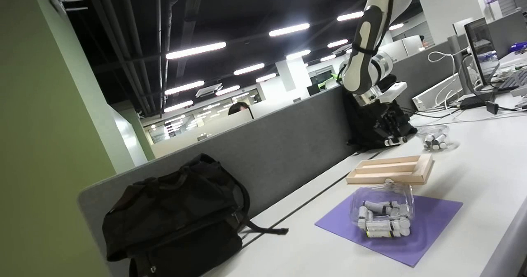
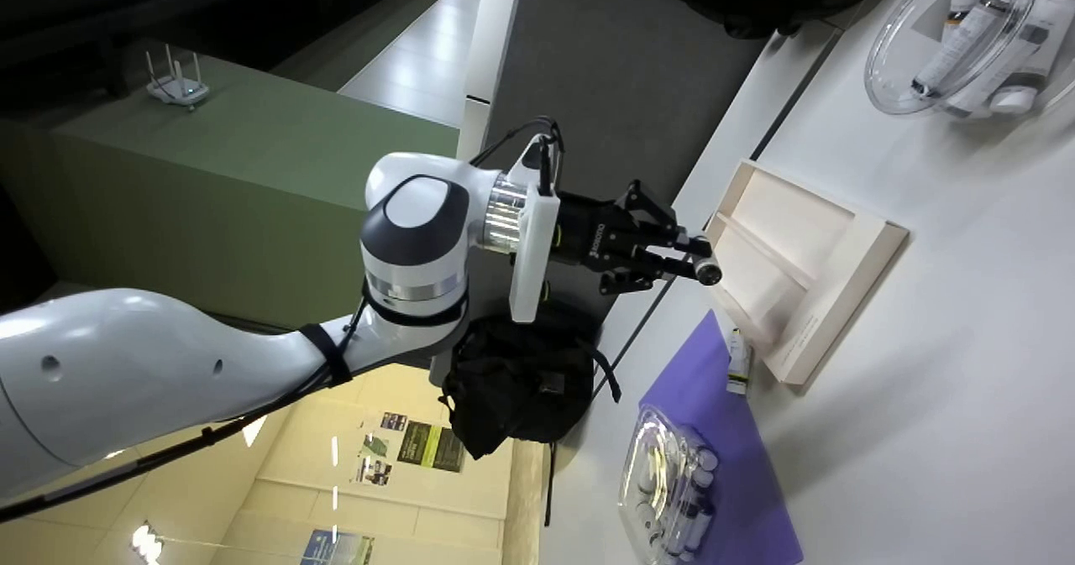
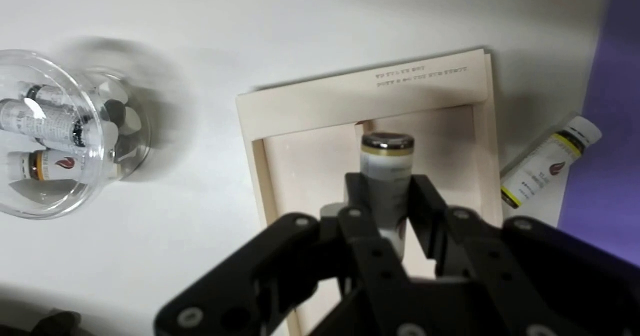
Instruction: Put a bottle on the tray
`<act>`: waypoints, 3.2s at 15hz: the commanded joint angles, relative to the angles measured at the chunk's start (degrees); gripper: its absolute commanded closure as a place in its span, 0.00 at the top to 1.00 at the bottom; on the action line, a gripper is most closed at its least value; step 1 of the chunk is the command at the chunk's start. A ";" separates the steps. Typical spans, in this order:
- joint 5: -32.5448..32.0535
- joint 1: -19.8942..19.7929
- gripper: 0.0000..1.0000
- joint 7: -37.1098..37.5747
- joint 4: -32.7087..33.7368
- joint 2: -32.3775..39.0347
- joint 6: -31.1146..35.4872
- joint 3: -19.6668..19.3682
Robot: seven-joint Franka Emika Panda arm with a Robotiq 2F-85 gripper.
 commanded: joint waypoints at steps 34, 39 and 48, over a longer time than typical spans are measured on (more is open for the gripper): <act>-4.37 -3.99 0.11 -80.37 -0.82 3.17 6.54 6.58; -6.01 -1.48 0.11 -76.41 0.54 11.67 14.71 5.29; -5.73 -0.25 0.11 -76.41 4.15 13.49 13.03 5.19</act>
